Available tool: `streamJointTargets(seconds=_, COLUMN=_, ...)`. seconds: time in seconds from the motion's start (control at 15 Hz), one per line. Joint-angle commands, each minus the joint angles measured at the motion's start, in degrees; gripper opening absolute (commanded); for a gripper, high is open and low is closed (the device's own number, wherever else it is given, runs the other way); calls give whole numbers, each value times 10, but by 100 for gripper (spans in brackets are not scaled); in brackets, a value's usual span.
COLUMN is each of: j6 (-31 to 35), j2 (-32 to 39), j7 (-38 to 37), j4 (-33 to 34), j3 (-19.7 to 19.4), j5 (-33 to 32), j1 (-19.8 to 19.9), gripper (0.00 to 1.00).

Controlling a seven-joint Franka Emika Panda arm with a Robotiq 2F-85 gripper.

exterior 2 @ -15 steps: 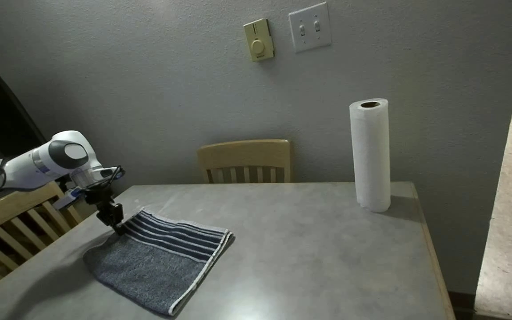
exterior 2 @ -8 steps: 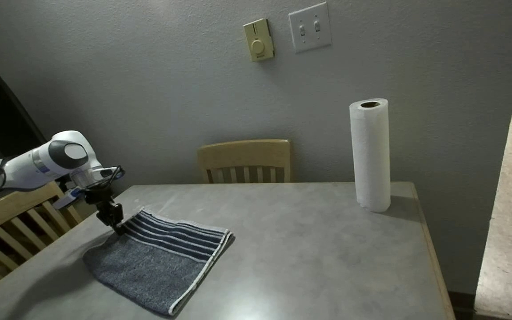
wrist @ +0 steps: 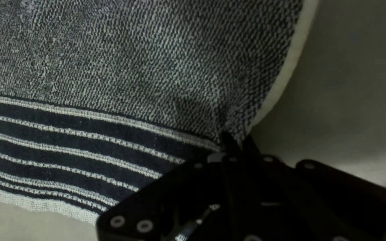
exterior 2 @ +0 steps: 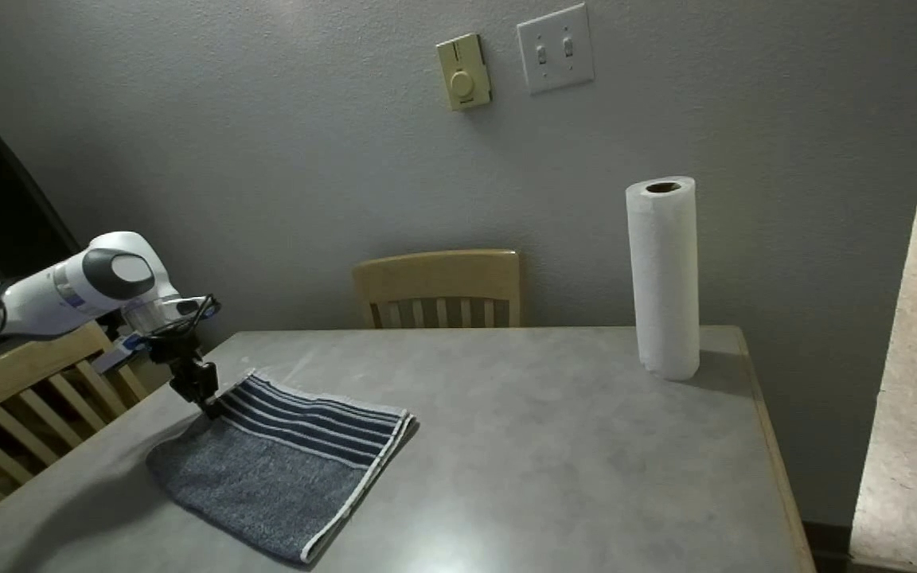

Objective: Fold the gray towel

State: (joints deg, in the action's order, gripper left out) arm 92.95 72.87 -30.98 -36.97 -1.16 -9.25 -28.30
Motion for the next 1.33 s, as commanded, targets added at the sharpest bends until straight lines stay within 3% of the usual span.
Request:
streamJointTargets(seconds=0.0, j6=-14, j2=-18, j7=10, j4=-1, j3=0, j5=-2, j1=1, gripper=1)
streamJointTargets(seconds=0.47, j6=-17, j2=-61, j7=94, j4=-17, j3=6, j5=-3, j1=13, gripper=1)
streamJointTargets(seconds=1.27, j6=1, j2=-107, j7=476, j4=-64, j3=18, j5=-6, j1=53, gripper=1)
